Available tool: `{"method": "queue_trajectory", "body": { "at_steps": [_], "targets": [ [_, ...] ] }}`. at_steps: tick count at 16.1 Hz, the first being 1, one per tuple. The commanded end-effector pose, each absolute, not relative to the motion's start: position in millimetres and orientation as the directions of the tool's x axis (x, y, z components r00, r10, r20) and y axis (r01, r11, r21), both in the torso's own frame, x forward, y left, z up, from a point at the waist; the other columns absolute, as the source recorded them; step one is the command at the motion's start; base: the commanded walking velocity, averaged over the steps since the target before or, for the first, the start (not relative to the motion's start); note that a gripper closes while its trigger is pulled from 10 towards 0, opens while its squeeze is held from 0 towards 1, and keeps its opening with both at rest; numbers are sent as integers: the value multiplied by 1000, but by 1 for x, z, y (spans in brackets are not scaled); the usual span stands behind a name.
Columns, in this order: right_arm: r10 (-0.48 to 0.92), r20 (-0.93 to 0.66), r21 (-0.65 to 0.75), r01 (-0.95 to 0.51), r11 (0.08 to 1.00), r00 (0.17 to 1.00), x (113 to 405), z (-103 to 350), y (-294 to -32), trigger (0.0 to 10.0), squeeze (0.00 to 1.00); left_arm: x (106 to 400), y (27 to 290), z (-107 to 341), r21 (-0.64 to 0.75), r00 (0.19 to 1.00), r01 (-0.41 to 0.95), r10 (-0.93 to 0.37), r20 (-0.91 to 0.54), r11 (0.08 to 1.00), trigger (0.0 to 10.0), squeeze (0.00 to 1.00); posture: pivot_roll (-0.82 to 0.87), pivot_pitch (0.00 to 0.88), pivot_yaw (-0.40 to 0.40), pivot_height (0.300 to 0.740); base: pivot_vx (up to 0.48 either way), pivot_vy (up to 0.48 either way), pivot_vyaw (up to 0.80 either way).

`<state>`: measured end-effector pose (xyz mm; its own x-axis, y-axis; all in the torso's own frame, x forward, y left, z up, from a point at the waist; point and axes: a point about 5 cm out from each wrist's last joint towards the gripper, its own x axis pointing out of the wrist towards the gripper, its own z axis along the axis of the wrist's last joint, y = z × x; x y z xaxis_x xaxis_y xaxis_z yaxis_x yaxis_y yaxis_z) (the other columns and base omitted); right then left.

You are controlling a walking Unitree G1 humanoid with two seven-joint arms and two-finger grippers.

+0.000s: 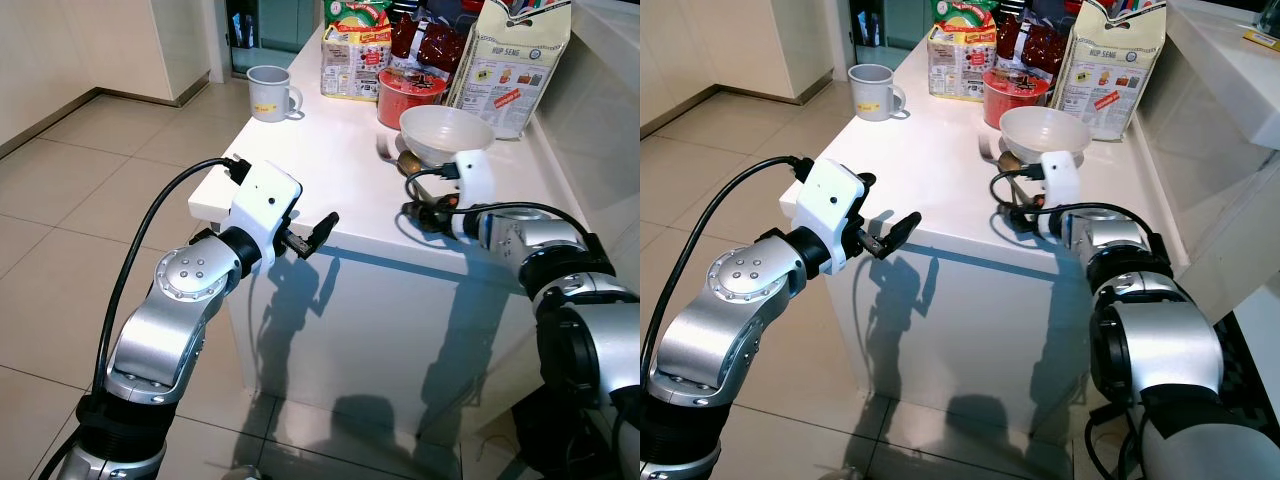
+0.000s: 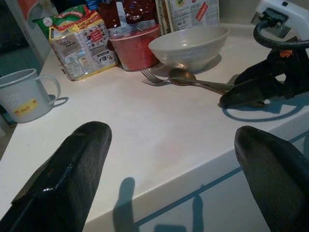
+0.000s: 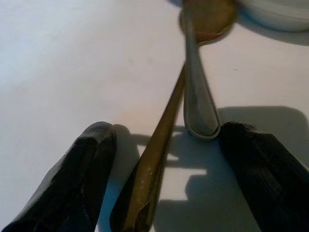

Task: Setting the table

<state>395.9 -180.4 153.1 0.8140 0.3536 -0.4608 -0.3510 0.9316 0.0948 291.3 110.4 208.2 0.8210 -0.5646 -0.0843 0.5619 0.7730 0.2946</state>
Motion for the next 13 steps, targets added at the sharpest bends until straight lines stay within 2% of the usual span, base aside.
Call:
{"method": "queue_trajectory", "body": {
  "at_steps": [1,2,3,4,5,6,7,13],
  "targets": [
    [376,-477,88,-383,920,794,396,154,-178,10000,0,291,109,211,300,823,558,-563,-80,774,10000,0,86,0,-66,740,0,0,0],
    [378,-482,93,-383,919,790,395,153,-177,9569,0,291,109,211,301,824,557,-561,-80,774,10000,0,85,0,-66,740,0,0,0],
    [373,-483,107,-369,923,792,395,153,-178,5569,0,293,109,211,300,825,555,-560,-79,776,10000,0,84,0,-69,740,0,0,0],
    [371,-483,111,-365,925,793,395,153,-178,5569,0,293,109,211,300,825,555,-559,-78,776,10000,0,84,0,-69,740,0,0,0],
    [364,-481,120,-352,928,798,395,153,-178,2824,0,296,109,212,308,832,544,-551,-72,781,10000,0,87,0,-73,740,0,0,0],
    [360,-479,124,-344,931,801,396,153,-178,1098,0,298,110,214,319,838,533,-542,-69,784,10000,0,87,0,-74,740,0,0,0],
    [347,-476,117,-334,935,808,397,154,-179,0,0,302,111,219,325,847,516,-529,-52,793,10000,0,80,0,-74,740,0,0,0],
    [339,-445,111,-324,939,829,401,167,-179,0,0,314,116,227,348,883,455,-466,-56,820,10000,0,51,0,-60,740,0,0,0]
  ]
}}
